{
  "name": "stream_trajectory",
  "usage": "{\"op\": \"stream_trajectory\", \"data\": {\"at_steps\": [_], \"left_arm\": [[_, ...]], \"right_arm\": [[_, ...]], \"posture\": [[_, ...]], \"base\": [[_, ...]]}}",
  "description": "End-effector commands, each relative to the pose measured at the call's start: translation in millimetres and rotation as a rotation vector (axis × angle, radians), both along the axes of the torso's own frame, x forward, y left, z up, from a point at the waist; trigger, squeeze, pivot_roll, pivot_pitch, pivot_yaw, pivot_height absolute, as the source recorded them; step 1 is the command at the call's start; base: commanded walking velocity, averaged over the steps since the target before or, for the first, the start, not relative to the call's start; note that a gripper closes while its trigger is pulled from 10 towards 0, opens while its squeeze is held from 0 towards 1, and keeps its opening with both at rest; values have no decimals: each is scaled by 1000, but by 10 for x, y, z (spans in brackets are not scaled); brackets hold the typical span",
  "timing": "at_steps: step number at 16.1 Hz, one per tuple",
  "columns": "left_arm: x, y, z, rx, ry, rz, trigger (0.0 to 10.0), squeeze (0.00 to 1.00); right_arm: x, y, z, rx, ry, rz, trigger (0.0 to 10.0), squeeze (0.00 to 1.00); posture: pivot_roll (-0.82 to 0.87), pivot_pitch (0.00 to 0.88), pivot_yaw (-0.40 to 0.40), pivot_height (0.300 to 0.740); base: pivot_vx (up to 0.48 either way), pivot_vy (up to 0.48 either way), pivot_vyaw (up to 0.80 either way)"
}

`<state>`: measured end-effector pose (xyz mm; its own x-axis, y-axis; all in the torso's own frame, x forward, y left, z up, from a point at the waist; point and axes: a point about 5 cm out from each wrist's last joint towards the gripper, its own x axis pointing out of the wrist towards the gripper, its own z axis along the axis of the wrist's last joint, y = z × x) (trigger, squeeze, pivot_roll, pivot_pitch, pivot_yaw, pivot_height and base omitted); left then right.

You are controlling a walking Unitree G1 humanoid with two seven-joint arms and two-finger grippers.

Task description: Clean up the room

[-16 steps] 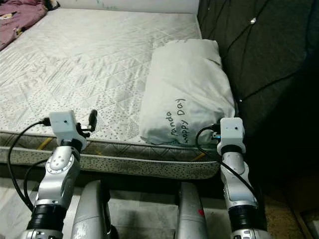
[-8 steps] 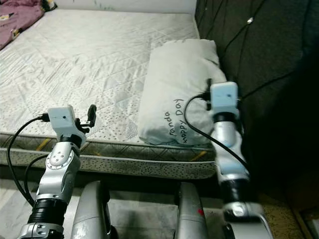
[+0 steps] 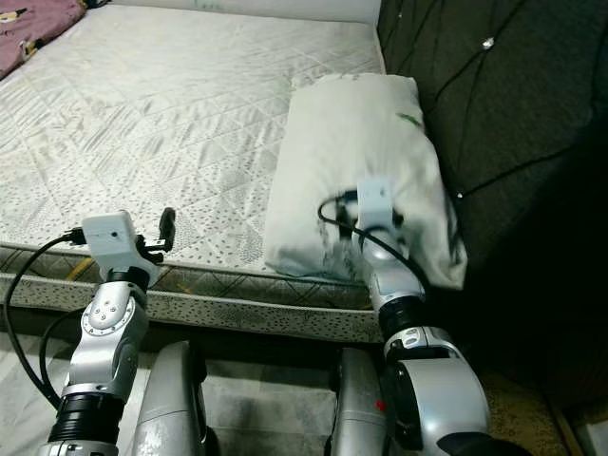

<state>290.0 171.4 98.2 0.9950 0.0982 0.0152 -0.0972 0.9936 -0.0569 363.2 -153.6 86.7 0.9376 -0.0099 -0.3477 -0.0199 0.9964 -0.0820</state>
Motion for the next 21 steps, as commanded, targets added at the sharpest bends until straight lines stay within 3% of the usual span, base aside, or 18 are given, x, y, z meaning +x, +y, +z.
{"op": "stream_trajectory", "data": {"at_steps": [1, 3, 5, 6, 9, 12, 21], "left_arm": [[7, 2, 33, 1, -6, 1, 10000, 0], [51, 2, 44, 3, -5, 0, 10000, 0], [101, 0, 84, 8, -23, -3, 10000, 0], [137, 13, 138, 8, -49, 4, 10000, 0], [188, 38, 202, 1, -80, 24, 10000, 0], [172, 45, 145, -2, -70, 28, 10000, 0], [107, 103, 50, 6, -40, 49, 10000, 0]], "right_arm": [[-78, 9, -180, 40, 114, 1, 10000, 1000], [-62, -18, -187, 99, 130, -36, 10000, 1000], [46, -24, 19, 156, -1, -47, 10000, 996], [129, 4, 272, 144, -169, -4, 10000, 0], [134, 20, 551, 159, -371, 35, 10000, 0], [45, 42, 706, 111, -515, 53, 10000, 0], [-61, 120, 677, 97, -538, 76, 10000, 0]], "posture": [[39, 0, -56, 547], [28, 0, -49, 547], [22, 0, -44, 547], [18, 0, -41, 547], [4, 0, -34, 547], [-22, 0, -19, 551], [-12, 0, -20, 636]], "base": [[0, 0, 0], [0, 0, 0], [0, 0, 0], [0, 0, 0], [0, 0, 0], [0, 0, -323], [0, 0, -417]]}}
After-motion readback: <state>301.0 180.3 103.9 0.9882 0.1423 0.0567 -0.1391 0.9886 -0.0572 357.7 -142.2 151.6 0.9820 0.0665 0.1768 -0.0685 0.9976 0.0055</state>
